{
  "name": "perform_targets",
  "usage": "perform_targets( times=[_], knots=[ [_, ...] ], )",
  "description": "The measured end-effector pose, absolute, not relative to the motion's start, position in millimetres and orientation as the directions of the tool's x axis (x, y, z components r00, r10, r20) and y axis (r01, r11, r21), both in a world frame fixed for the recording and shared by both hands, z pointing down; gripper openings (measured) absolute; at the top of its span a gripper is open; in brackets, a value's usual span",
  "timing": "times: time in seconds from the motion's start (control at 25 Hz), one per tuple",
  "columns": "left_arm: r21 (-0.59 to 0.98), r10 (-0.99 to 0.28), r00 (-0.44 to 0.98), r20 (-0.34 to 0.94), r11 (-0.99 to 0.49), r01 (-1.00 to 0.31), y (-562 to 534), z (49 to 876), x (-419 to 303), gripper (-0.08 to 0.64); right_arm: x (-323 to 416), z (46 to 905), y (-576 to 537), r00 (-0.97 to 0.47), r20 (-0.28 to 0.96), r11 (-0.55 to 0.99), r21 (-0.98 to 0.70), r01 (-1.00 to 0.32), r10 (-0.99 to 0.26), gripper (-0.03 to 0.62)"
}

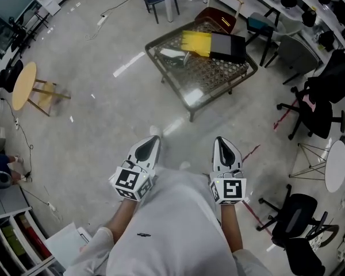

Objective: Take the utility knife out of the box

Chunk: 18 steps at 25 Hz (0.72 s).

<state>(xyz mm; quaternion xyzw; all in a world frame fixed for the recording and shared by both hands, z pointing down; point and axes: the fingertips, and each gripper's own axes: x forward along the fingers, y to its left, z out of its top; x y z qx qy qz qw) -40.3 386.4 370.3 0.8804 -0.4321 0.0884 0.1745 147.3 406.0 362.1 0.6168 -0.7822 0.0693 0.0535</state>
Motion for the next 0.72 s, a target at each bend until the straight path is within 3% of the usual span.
perform_targets(
  times=[0.36, 0.72],
  knots=[
    [0.250, -0.736, 0.614, 0.287, -0.561, -0.789, 291, 376, -66, 0.003, 128, 370, 323, -0.218, 0.206, 0.220, -0.015, -0.975, -0.954, 0.000],
    [0.276, -0.661, 0.695, 0.282, -0.638, -0.719, 149, 370, -85, 0.003, 104, 367, 187, -0.125, 0.246, 0.129, -0.001, -0.992, -0.961, 0.000]
  ],
)
